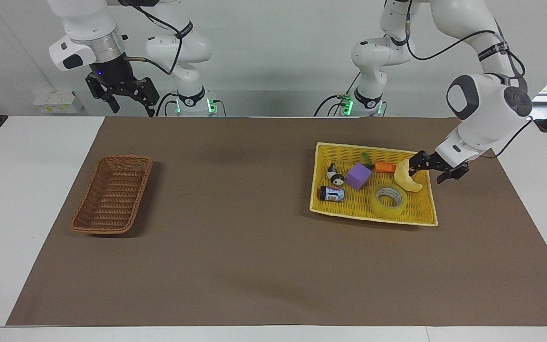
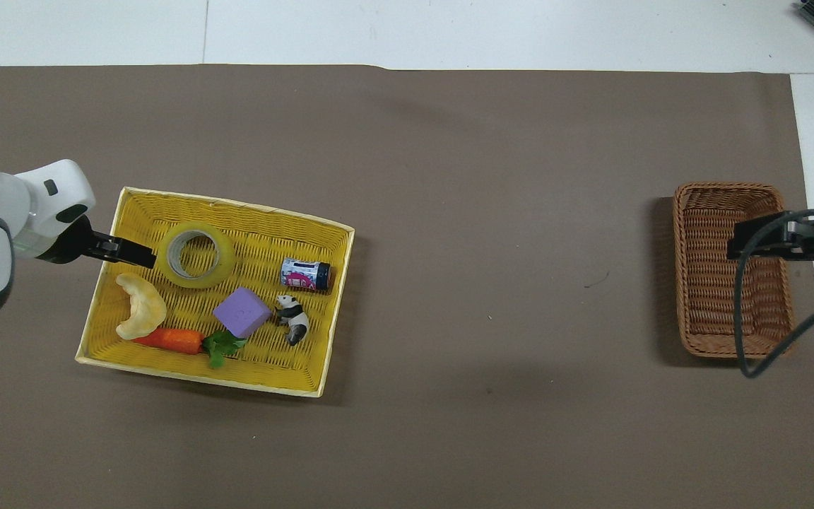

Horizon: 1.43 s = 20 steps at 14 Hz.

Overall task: Move tape to another basket
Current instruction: 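Reach the left gripper to the yellow tape roll in the tray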

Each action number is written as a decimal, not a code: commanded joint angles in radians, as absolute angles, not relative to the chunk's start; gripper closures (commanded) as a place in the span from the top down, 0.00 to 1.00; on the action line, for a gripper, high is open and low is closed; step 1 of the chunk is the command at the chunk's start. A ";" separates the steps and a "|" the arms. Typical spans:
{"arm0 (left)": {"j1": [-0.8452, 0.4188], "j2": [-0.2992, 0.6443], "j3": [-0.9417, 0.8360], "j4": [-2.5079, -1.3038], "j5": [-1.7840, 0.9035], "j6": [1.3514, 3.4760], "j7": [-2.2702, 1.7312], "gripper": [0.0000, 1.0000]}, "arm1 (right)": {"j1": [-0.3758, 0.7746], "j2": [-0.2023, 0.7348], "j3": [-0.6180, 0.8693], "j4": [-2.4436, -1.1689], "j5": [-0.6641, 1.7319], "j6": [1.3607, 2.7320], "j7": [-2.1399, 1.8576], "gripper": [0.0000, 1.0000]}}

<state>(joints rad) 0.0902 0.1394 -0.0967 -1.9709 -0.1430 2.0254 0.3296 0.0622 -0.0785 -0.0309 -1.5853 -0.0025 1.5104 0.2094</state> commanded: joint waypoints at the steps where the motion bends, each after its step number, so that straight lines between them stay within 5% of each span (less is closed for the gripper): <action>1: 0.054 0.155 -0.084 -2.045 -0.169 2.140 0.307 1.00 | 0.043 -0.095 -0.017 -1.601 -0.002 1.519 0.189 1.00; 3: 0.049 0.179 -0.084 -2.048 -0.198 2.152 0.307 1.00 | 0.043 -0.095 -0.017 -1.601 -0.002 1.519 0.189 1.00; 6: 0.046 0.189 -0.084 -2.085 -0.216 2.187 0.308 0.84 | 0.043 -0.095 -0.017 -1.601 -0.002 1.519 0.189 1.00; 7: 0.034 0.190 -0.084 -2.103 -0.218 2.222 0.308 0.71 | 0.043 -0.095 -0.017 -1.601 -0.002 1.519 0.189 1.00; 9: 0.040 0.190 -0.086 -2.108 -0.233 2.227 0.311 0.12 | 0.043 -0.095 -0.017 -1.601 -0.002 1.519 0.189 1.00; 10: 0.041 0.190 -0.084 -2.106 -0.282 2.229 0.313 0.00 | 0.043 -0.095 -0.017 -1.601 -0.002 1.519 0.189 1.00; 20: 0.086 0.189 -0.083 -1.941 -0.341 2.010 0.310 0.00 | 0.043 -0.095 -0.017 -1.601 -0.002 1.519 0.189 1.00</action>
